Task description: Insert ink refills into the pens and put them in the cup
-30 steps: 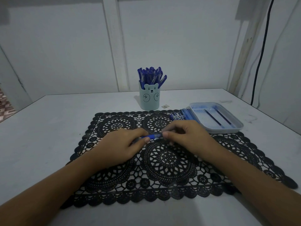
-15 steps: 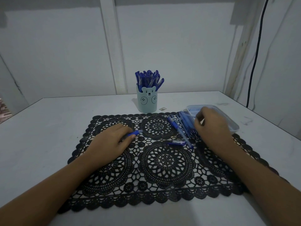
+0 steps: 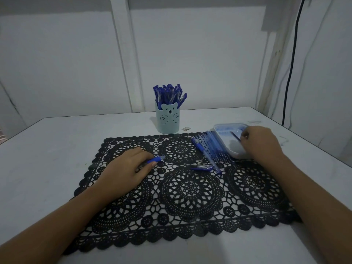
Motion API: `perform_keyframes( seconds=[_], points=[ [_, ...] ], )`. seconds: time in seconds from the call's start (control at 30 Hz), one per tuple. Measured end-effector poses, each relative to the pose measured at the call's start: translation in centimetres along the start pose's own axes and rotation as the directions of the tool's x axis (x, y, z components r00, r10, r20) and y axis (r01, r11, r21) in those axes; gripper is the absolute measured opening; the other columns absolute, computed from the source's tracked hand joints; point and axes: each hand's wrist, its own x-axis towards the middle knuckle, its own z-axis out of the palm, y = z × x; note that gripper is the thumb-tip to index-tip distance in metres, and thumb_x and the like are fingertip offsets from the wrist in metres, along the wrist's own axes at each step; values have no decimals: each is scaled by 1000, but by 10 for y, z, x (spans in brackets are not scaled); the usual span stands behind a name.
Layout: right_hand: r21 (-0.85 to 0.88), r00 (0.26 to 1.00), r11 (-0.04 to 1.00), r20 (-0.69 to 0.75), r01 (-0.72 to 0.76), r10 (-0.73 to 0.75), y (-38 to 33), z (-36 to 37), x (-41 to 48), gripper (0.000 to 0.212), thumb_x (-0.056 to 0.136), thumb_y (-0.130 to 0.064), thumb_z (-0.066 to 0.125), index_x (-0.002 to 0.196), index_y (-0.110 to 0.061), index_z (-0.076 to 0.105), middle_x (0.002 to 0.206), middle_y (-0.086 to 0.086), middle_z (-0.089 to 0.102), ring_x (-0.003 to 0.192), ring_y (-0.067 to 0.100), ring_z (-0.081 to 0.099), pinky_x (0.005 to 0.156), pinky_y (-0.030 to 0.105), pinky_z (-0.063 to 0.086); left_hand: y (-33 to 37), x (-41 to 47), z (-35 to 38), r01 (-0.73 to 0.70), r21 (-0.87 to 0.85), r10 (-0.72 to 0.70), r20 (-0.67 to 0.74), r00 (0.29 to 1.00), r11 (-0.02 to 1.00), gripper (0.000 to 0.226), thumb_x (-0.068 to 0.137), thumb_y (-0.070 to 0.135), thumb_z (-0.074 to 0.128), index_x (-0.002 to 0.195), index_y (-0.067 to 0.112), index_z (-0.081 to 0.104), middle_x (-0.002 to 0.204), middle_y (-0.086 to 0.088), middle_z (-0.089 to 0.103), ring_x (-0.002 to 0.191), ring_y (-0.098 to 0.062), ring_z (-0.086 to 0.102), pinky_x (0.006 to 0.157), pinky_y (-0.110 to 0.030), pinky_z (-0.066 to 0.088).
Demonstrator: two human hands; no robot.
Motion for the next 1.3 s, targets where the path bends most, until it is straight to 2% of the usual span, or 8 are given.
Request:
perform_keyframes(
  seconds=[0.2, 0.27, 0.4, 0.53, 0.67, 0.83, 1.07, 1.3],
  points=[
    [-97, 957, 989, 256, -113, 134, 10, 2, 12, 24, 78, -24, 64, 64, -11, 50, 64, 4, 49, 61, 21, 48, 50, 24, 34, -1, 0, 1, -2, 15, 2, 22, 1000, 1000, 47, 86, 54, 31, 100, 22, 63, 84, 13, 56, 77, -3, 52, 64, -23, 47],
    [-93, 956, 989, 260, -111, 132, 7, 1, 11, 19, 79, -18, 63, 67, -6, 53, 64, 6, 50, 61, 22, 49, 46, 23, 30, -1, 0, 1, -6, 19, 5, 25, 1000, 1000, 47, 86, 54, 31, 100, 23, 63, 83, 13, 55, 76, -3, 52, 63, -24, 48],
    [-63, 970, 993, 215, -103, 114, 5, 4, 10, 16, 83, -5, 53, 93, 3, 62, 94, 21, 63, 90, 33, 59, 64, 26, 37, 0, 0, 0, -15, 10, 15, 26, 1000, 1000, 46, 86, 53, 32, 99, 22, 64, 81, 12, 55, 75, -5, 52, 62, -26, 48],
    [205, 989, 973, 123, -103, 79, -9, -15, 6, 9, 85, -10, 54, 80, -5, 59, 79, 14, 59, 81, 29, 57, 65, 28, 38, 2, 0, -1, -12, -23, 13, 24, 1000, 1000, 44, 86, 53, 33, 98, 23, 63, 80, 14, 54, 74, -2, 51, 62, -23, 46],
    [750, 956, 625, 293, -216, -21, -45, -41, -16, 11, 86, -4, 55, 76, -8, 54, 72, 8, 61, 66, 20, 60, 66, 31, 55, 9, 3, -6, 51, -148, -55, -27, 998, 988, 40, 83, 55, 35, 98, 28, 61, 80, 15, 56, 79, -4, 52, 65, -14, 41],
    [904, 857, 169, 426, -392, -290, -80, -47, -51, 8, 88, 1, 50, 81, -4, 50, 72, 10, 66, 65, 18, 67, 63, 27, 57, 25, 2, -7, 24, -225, -38, -59, 998, 974, 34, 84, 49, 41, 97, 26, 62, 80, 15, 58, 79, -2, 53, 67, -9, 38],
    [885, 853, -45, 433, -464, -293, -100, -34, -81, 12, 94, -2, 41, 84, -9, 44, 77, 13, 69, 78, 26, 70, 69, 32, 58, 35, 3, -8, 30, -276, -53, -77, 996, 961, 19, 86, 35, 51, 95, 23, 63, 78, 16, 58, 76, 1, 52, 65, -5, 36],
    [878, 852, -82, 429, -471, -302, -101, -34, -83, 12, 95, -3, 38, 86, -10, 42, 71, 9, 71, 78, 25, 70, 67, 30, 58, 36, 2, -9, -8, -276, -15, -81, 997, 961, 33, 86, 41, 45, 97, 17, 65, 78, 14, 57, 75, 0, 52, 64, -4, 35]
  ],
)
